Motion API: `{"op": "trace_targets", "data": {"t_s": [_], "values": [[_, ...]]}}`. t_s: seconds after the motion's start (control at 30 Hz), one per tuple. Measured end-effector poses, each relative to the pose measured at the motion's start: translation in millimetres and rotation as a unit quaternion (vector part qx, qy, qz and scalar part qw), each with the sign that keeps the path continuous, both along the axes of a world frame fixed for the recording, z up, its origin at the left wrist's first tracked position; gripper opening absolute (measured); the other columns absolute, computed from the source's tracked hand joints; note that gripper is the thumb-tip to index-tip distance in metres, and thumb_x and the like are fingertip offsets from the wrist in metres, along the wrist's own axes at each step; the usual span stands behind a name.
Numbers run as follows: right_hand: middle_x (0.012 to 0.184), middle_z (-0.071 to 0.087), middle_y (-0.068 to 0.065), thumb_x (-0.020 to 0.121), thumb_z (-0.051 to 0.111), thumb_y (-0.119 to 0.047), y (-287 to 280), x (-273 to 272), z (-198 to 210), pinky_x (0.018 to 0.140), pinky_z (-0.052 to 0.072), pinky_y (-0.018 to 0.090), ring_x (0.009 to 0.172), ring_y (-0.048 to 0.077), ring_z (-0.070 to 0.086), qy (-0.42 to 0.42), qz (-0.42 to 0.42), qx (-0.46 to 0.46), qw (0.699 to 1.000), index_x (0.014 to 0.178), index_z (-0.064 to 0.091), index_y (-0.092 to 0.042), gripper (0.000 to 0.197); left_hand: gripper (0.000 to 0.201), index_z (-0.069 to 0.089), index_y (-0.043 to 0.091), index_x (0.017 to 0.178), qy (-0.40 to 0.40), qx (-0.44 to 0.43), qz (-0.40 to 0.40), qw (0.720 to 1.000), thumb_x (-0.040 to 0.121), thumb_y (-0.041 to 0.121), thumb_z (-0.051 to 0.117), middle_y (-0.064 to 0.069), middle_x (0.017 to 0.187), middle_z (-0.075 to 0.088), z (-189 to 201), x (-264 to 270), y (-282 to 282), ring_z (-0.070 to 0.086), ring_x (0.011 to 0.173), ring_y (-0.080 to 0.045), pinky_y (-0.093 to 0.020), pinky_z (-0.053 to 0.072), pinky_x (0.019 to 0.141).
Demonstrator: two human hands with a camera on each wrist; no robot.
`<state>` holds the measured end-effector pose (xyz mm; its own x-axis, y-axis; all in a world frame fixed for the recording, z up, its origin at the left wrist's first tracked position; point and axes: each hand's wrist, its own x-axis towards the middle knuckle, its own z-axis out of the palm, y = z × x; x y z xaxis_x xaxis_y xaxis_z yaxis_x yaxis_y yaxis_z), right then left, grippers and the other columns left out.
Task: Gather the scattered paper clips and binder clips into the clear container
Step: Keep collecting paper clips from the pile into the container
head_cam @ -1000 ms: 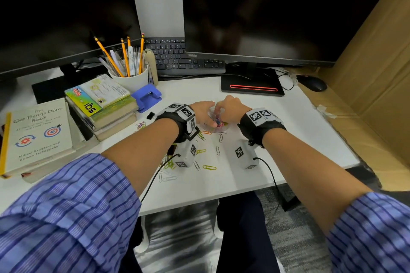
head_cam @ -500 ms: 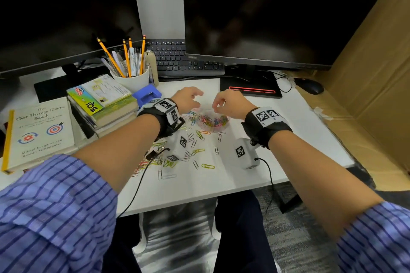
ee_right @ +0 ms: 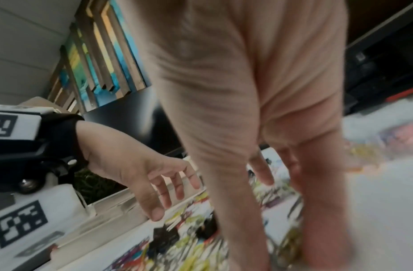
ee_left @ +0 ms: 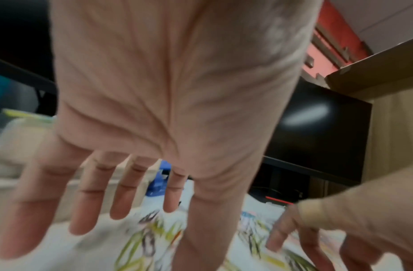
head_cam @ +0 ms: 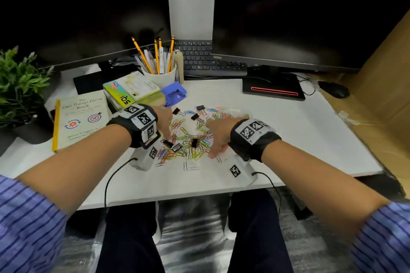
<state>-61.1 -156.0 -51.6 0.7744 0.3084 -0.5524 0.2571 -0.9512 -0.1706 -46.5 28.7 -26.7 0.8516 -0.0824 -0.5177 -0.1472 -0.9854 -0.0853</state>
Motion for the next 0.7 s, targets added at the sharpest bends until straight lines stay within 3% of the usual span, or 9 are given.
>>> {"op": "trace_targets", "data": {"t_s": [0.07, 0.1, 0.2, 0.3, 0.4, 0.5, 0.57, 0.6, 0.7], "values": [[0.138, 0.053, 0.009, 0.071, 0.083, -0.027, 7.7, 3.2, -2.6, 0.089, 0.048, 0.029, 0.112, 0.026, 0.059, -0.014, -0.001, 0.019, 1.000, 0.145, 0.031, -0.008, 0.092, 0.074, 0.033, 0.005, 0.142, 0.004, -0.021, 0.016, 1.000, 0.083, 0.028, 0.070, -0.013, 0.136, 0.046, -7.9, -0.6, 6.0, 0.050, 0.120, -0.028, -0.035, 0.043, 0.093], [0.139, 0.051, 0.008, 0.072, 0.082, -0.024, 10.3, 5.9, -2.8, 0.092, 0.044, 0.028, 0.118, 0.027, 0.055, -0.018, -0.001, 0.034, 0.999, 0.142, 0.035, -0.009, 0.085, 0.075, 0.032, 0.006, 0.142, 0.004, -0.032, 0.022, 0.999, 0.082, 0.030, 0.071, -0.011, 0.141, 0.043, -11.1, -0.3, 8.0, 0.049, 0.123, -0.029, -0.036, 0.044, 0.096], [0.137, 0.051, 0.006, 0.076, 0.077, -0.016, 16.9, 13.5, -4.9, 0.086, 0.039, 0.026, 0.118, 0.026, 0.052, -0.047, 0.013, 0.062, 0.997, 0.134, 0.047, -0.016, 0.065, 0.073, 0.032, 0.009, 0.141, -0.006, -0.077, 0.034, 0.996, 0.083, 0.033, 0.069, -0.012, 0.143, 0.038, -16.5, -0.6, 7.5, 0.054, 0.118, -0.032, -0.035, 0.048, 0.091], [0.128, 0.056, 0.007, 0.078, 0.072, -0.013, 23.2, 19.5, -11.2, 0.087, 0.046, 0.029, 0.109, 0.024, 0.056, -0.084, 0.025, 0.079, 0.993, 0.127, 0.055, -0.019, 0.052, 0.058, 0.039, 0.011, 0.132, -0.014, -0.087, 0.014, 0.996, 0.086, 0.033, 0.066, -0.011, 0.131, 0.047, -16.7, -0.5, -0.1, 0.058, 0.093, -0.026, -0.031, 0.047, 0.077], [0.123, 0.059, 0.008, 0.078, 0.072, -0.014, 30.0, 23.1, -14.2, 0.083, 0.045, 0.028, 0.103, 0.023, 0.056, -0.109, 0.030, 0.087, 0.990, 0.125, 0.057, -0.019, 0.049, 0.054, 0.042, 0.010, 0.134, -0.016, -0.095, -0.008, 0.995, 0.087, 0.023, 0.065, -0.009, 0.131, 0.052, -17.9, 1.1, -7.0, 0.056, 0.109, -0.024, -0.029, 0.047, 0.084], [0.126, 0.058, 0.008, 0.076, 0.076, -0.022, 34.6, 27.3, -14.5, 0.079, 0.040, 0.025, 0.111, 0.025, 0.056, -0.107, 0.039, 0.085, 0.990, 0.131, 0.051, -0.017, 0.060, 0.045, 0.048, 0.004, 0.133, 0.008, -0.137, 0.006, 0.991, 0.088, 0.000, 0.052, -0.015, 0.135, 0.052, -16.8, 5.0, -10.1, 0.055, 0.110, -0.026, -0.025, 0.046, 0.076], [0.128, 0.057, 0.005, 0.075, 0.077, -0.026, 36.1, 30.6, -14.8, 0.081, 0.039, 0.024, 0.114, 0.023, 0.055, -0.096, 0.040, 0.089, 0.991, 0.134, 0.049, -0.017, 0.066, 0.047, 0.046, 0.006, 0.134, 0.004, -0.147, 0.017, 0.989, 0.088, -0.001, 0.053, -0.016, 0.135, 0.051, -16.5, 7.7, -7.7, 0.056, 0.110, -0.029, -0.025, 0.047, 0.068], [0.129, 0.057, 0.005, 0.074, 0.078, -0.028, 36.9, 31.6, -15.0, 0.083, 0.040, 0.024, 0.115, 0.023, 0.055, -0.095, 0.039, 0.091, 0.991, 0.134, 0.049, -0.018, 0.068, 0.051, 0.044, 0.008, 0.135, 0.000, -0.148, 0.024, 0.989, 0.086, 0.002, 0.058, -0.015, 0.134, 0.050, -17.4, 8.3, -5.7, 0.056, 0.106, -0.029, -0.027, 0.049, 0.070], [0.125, 0.060, 0.005, 0.072, 0.080, -0.030, 41.6, 33.4, -18.1, 0.080, 0.043, 0.025, 0.108, 0.022, 0.058, -0.106, 0.028, 0.103, 0.989, 0.132, 0.050, -0.017, 0.067, 0.055, 0.046, 0.006, 0.131, -0.001, -0.179, 0.057, 0.982, 0.082, 0.014, 0.071, -0.016, 0.131, 0.052, -24.1, 11.4, -2.4, 0.057, 0.097, -0.025, -0.038, 0.053, 0.094]]}}
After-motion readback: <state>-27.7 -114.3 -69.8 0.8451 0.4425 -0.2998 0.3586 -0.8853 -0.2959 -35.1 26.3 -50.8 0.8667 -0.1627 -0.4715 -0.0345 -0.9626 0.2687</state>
